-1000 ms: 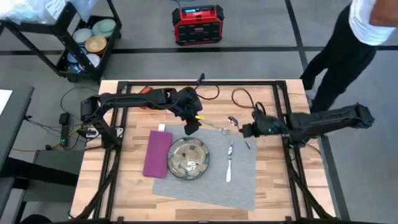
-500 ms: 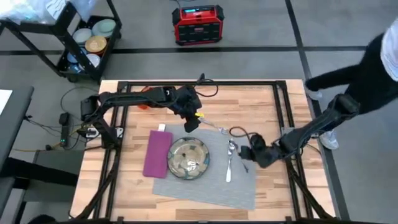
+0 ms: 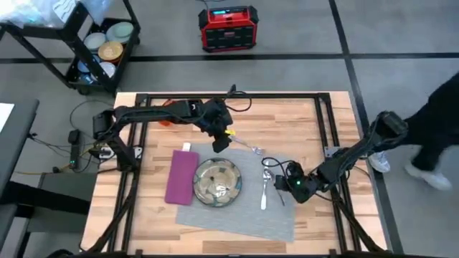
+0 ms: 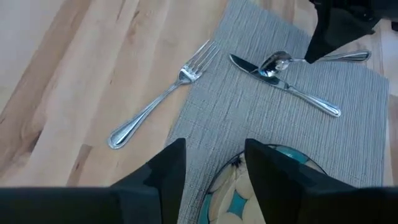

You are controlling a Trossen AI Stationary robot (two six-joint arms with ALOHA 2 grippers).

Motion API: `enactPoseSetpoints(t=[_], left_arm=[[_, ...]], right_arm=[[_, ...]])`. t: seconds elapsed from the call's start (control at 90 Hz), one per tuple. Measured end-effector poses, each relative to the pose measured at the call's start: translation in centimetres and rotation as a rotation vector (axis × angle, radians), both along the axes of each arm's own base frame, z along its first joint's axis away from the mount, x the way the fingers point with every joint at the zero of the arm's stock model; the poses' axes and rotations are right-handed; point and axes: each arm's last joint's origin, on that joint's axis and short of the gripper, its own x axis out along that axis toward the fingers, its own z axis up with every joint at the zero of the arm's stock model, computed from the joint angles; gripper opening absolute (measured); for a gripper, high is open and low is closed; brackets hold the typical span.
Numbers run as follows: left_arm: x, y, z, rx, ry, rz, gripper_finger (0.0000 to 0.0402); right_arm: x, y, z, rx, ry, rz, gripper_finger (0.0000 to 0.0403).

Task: Set table place
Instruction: Put the silver spoon to the right of the silver table knife on the table mat

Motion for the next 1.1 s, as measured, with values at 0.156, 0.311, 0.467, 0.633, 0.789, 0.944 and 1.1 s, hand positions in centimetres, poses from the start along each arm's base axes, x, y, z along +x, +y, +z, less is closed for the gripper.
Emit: enactPoseSetpoints(t=[0.156,0.311,0.467,0.633,0.789,0.944,1.1], left_arm=[[-0.2,0.0,-0.1,-0.004,0.02,-0.002,0.0149],[-0.2,0.0,-0.1,-0.002,0.022,-0.005,0.0149],[-0.2,0.0,-0.1,-0.002,0.022,-0.005,0.0149],[-0.2,0.0,-0.1,-0.005,0.022,-0.001,0.0149],[-0.2,0.0,-0.1,-0.005,0.021,0.001,0.0149],[-0.1,0.0,-0.1,-0.006,0.019,0.002,0.0149],[-0.1,0.0,-0.1,-0.005,0.017,0.002,0.0149]], right_arm=[[-0.3,0.5,-0.2,0.025,0.008,0.004,0.0059],[-0.4,0.8,0.4,-0.002,-0.036,0.037,0.0126],[-0.8,1.0,0.3,0.024,0.007,0.073,0.014],[-0.9,1.1,0.2,0.006,0.025,0.128,0.0017],[-0.8,0.9,0.2,0.011,0.038,0.131,0.0002],[-1.1,0.9,-0.1,0.019,0.09,0.154,0.0],[-1.2,0.7,-0.2,0.028,0.122,0.174,0.0]])
